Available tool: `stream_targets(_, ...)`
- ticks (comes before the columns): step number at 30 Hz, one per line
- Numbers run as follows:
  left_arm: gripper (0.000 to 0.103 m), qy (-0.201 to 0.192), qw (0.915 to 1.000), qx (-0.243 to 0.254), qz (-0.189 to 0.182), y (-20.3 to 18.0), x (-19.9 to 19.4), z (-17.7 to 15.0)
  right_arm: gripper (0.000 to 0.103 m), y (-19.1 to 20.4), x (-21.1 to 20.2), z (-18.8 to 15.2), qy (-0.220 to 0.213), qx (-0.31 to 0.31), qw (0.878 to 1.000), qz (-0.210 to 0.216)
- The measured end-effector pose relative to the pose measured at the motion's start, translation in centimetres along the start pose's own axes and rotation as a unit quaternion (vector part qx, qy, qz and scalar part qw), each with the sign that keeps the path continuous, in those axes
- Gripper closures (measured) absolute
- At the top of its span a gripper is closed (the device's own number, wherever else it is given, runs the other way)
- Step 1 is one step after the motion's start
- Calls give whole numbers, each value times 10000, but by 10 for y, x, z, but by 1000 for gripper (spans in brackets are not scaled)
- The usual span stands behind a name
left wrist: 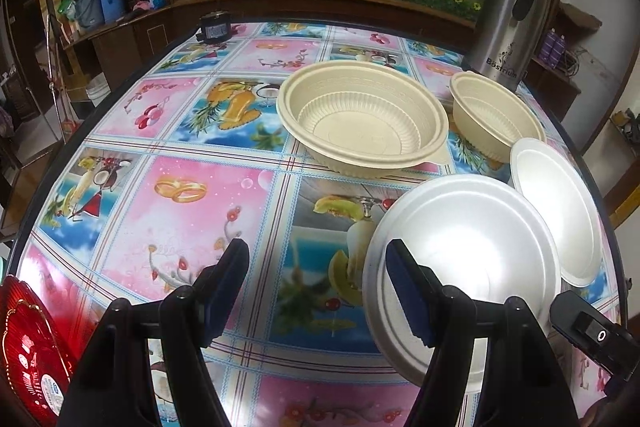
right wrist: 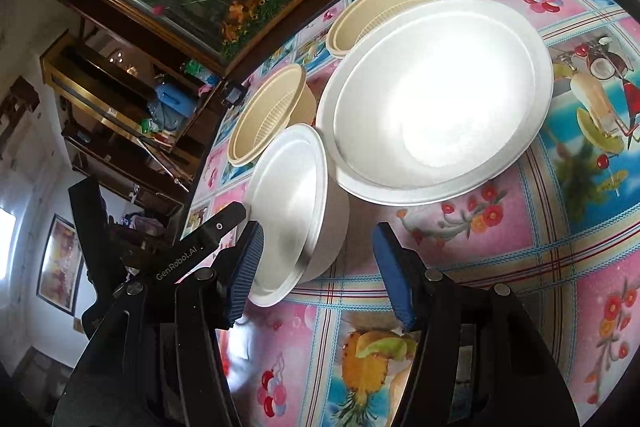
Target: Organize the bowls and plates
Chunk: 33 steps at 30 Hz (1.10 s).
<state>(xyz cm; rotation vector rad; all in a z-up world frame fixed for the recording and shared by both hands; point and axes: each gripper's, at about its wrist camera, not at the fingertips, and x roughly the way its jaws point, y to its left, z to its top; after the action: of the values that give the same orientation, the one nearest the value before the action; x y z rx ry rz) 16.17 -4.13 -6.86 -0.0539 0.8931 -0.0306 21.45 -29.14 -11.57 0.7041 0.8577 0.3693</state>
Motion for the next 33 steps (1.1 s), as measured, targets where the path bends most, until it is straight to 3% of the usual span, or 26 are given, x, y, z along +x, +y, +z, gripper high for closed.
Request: stream_targets(33, 32, 306, 9983, 346, -346, -16, 24, -13, 45, -6, 5, 1, -115, 6, 9991, -403)
